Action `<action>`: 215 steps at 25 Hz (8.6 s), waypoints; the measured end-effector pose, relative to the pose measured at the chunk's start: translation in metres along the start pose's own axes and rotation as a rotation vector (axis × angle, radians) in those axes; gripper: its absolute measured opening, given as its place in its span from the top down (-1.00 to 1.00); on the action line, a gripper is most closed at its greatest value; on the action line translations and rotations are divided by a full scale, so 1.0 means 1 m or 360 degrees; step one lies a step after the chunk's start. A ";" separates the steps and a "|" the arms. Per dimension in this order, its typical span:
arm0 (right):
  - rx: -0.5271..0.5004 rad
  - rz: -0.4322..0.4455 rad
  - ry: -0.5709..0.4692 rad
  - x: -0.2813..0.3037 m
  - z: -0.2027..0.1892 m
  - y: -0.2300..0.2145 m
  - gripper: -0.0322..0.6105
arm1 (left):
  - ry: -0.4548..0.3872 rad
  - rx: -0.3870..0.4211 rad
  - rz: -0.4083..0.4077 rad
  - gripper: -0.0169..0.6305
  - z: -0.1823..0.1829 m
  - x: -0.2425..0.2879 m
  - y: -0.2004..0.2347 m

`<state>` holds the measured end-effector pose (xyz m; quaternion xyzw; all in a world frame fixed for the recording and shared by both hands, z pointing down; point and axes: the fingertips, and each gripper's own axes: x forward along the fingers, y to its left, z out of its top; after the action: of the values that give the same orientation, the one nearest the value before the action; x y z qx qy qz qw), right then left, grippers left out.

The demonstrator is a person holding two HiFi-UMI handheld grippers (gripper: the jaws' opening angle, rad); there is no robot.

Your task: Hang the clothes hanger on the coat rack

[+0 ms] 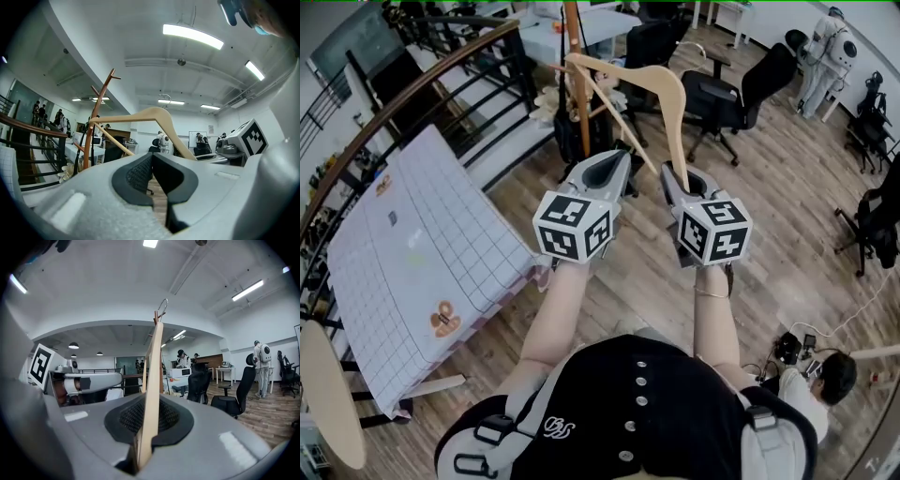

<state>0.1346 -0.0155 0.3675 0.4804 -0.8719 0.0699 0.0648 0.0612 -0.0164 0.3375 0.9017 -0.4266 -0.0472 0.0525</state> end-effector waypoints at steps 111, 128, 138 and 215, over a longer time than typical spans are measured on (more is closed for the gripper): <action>-0.0156 -0.0013 -0.0267 0.365 0.175 -0.131 0.83 | -0.0302 0.0211 -0.0178 0.95 0.148 0.250 0.261; -0.0317 -0.0016 -0.0414 0.380 0.255 -0.140 0.83 | -0.0346 0.0350 -0.0163 0.95 0.194 0.278 0.277; -0.0390 -0.0029 -0.0474 0.399 0.289 -0.146 0.83 | -0.0419 0.0441 -0.0149 0.95 0.220 0.286 0.289; -0.0681 0.0016 -0.0479 0.441 0.411 -0.121 0.79 | -0.0700 0.0619 -0.0062 0.95 0.309 0.266 0.282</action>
<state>-0.0149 -0.5203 0.0509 0.4563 -0.8690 -0.1883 0.0341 -0.0266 -0.4170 0.0591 0.8710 -0.4113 -0.1600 -0.2161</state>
